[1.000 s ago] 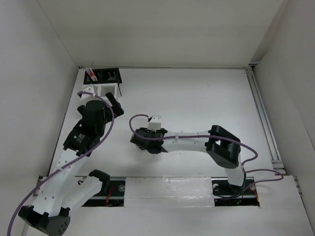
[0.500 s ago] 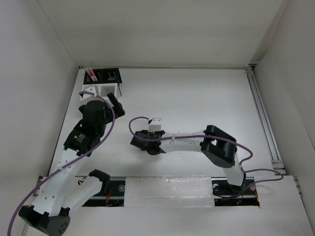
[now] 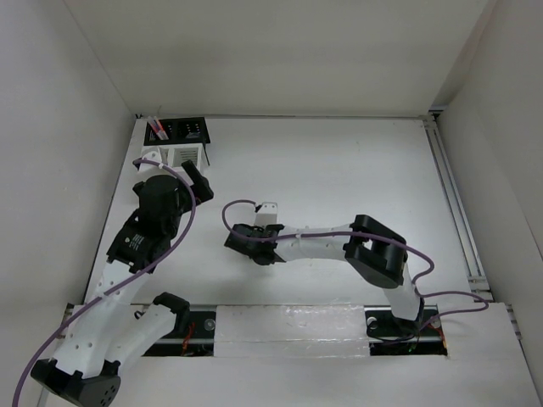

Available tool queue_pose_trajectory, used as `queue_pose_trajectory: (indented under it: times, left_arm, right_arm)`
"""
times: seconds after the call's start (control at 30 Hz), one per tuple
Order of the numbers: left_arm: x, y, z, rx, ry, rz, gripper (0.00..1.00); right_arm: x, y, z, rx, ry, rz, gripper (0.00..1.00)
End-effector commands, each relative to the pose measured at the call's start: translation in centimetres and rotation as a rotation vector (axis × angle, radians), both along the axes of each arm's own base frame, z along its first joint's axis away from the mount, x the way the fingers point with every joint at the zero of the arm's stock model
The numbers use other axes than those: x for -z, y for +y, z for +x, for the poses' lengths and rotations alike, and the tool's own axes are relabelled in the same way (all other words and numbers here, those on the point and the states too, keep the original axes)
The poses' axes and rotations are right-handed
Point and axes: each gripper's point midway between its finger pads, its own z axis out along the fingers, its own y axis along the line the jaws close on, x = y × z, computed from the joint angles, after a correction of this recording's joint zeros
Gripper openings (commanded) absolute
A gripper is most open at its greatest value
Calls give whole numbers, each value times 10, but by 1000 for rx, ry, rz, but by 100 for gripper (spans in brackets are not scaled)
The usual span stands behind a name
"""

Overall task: Sort the stationery into containers
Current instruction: Grab a piece of stationery with the right arm, then pass the stationery from the right arm to the left

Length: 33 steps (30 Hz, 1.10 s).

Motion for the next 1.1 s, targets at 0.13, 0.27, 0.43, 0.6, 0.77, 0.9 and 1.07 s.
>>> queue_pose_trajectory:
  times: [0.13, 0.27, 0.43, 0.6, 0.77, 0.9, 1.07]
  left_arm:
    - [-4, 0, 0, 10, -20, 1, 100]
    - [-2, -30, -2, 158, -2, -59, 100]
    - [15, -102, -13, 502, 73, -237, 100]
    - [20, -145, -22, 715, 88, -392, 100]
    - [15, -159, -22, 790, 76, -444, 100]
    - [15, -161, -21, 799, 74, -447, 100]
    - [23, -163, -21, 810, 80, -451, 100]
  right_arm:
    - [18, -19, -1, -25, -19, -70, 0]
    - [-54, -26, 10, -171, -226, 44, 0]
    - [-109, -25, 8, -415, -388, 69, 0]
    - [-128, -31, 7, -478, -431, 59, 0]
    - [-170, -34, 4, -538, -546, 129, 0]
    - [-197, -40, 1, -554, -613, 166, 0]
    - [-218, -34, -9, -624, -646, 229, 0]
